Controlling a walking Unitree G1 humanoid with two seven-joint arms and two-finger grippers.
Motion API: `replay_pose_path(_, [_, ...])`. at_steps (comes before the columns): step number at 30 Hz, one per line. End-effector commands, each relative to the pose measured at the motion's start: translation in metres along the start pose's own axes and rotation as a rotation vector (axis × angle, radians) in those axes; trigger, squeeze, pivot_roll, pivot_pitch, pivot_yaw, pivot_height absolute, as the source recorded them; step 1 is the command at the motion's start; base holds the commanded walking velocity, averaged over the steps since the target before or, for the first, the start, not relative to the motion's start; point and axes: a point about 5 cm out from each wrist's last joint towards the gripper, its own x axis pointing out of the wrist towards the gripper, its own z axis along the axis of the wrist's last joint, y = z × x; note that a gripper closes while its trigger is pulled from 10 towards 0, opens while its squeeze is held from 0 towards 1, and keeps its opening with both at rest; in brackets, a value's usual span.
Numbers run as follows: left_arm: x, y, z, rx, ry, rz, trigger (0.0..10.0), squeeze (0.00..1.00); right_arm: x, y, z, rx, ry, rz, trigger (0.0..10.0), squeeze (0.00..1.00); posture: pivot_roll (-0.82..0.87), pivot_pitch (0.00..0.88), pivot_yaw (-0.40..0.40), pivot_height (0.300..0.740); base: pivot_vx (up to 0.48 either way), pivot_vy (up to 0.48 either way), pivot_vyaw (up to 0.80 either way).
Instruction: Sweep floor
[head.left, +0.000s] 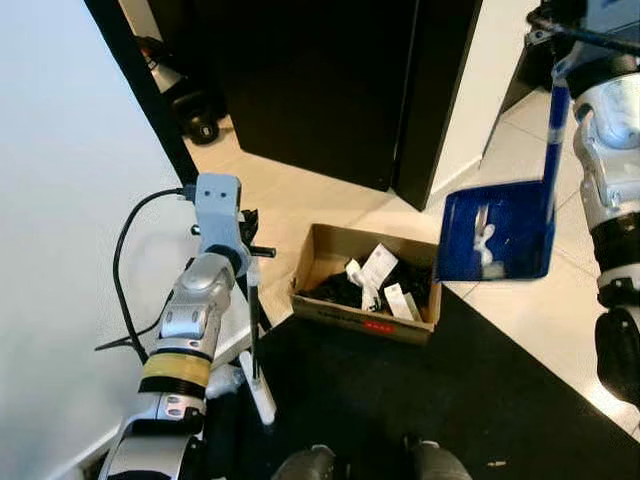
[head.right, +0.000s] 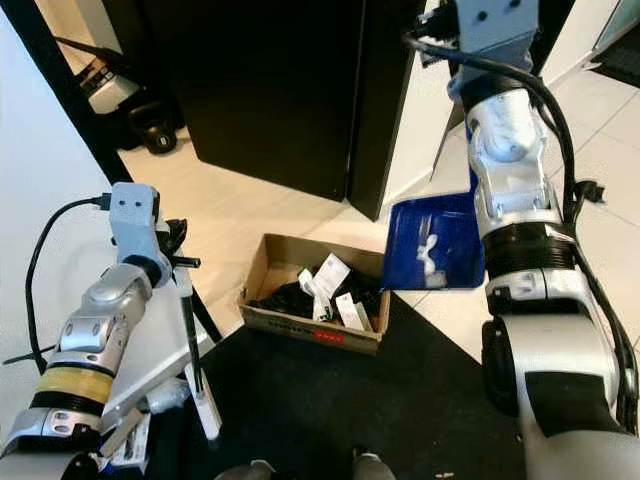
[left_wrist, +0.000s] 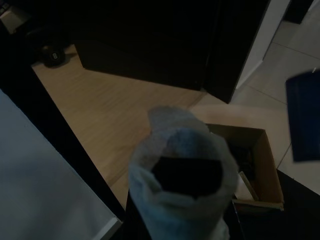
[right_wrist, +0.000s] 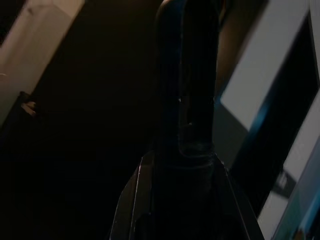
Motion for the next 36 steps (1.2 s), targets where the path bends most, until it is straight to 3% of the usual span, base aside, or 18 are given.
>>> replay_pose_path(1, [-0.002,-0.002,0.004,0.022,-0.031,0.003,10.0,0.00,0.008,0.002,0.016,-0.013,-0.091,0.019,0.0,0.00,0.09,0.063,0.003,0.740,0.000,0.000,0.00])
replay_pose_path(12, [-0.008,-0.002,-0.001,0.009,-0.031,0.026,10.0,0.00,0.020,0.048,0.037,-0.030,-0.250,0.219,0.0,0.00,0.11,0.073,-0.032,0.740,0.000,0.000,0.00])
replay_pose_path(16, [-0.009,-0.002,-0.001,0.008,-0.031,0.030,10.0,0.00,0.020,0.056,0.039,-0.037,-0.271,0.255,0.0,0.00,0.11,0.073,-0.035,0.740,0.000,0.000,0.00])
replay_pose_path(19, [-0.010,-0.001,-0.001,0.007,-0.031,0.037,10.0,0.00,0.014,0.080,0.043,-0.049,-0.326,0.369,0.0,0.00,0.11,0.073,-0.036,0.740,0.000,0.000,0.00])
replay_pose_path(20, [-0.010,-0.001,-0.001,0.007,-0.031,0.037,10.0,0.00,0.014,0.080,0.043,-0.049,-0.326,0.369,0.0,0.00,0.11,0.073,-0.036,0.740,0.000,0.000,0.00])
replay_pose_path(21, [-0.010,-0.001,-0.001,0.007,-0.031,0.038,10.0,0.00,0.007,0.094,0.042,-0.044,-0.344,0.430,0.0,0.00,0.11,0.074,-0.036,0.740,0.000,0.000,0.00])
replay_pose_path(25, [-0.010,-0.002,0.000,0.005,-0.034,0.037,10.0,0.00,-0.003,0.110,0.042,-0.029,-0.374,0.492,0.0,0.00,0.11,0.075,-0.035,0.740,0.000,0.000,0.00])
replay_pose_path(36, [-0.010,-0.006,-0.001,0.003,-0.032,0.028,10.0,0.00,-0.017,0.129,0.045,-0.030,-0.448,0.587,0.0,0.00,0.11,0.078,-0.029,0.740,0.000,0.000,0.00])
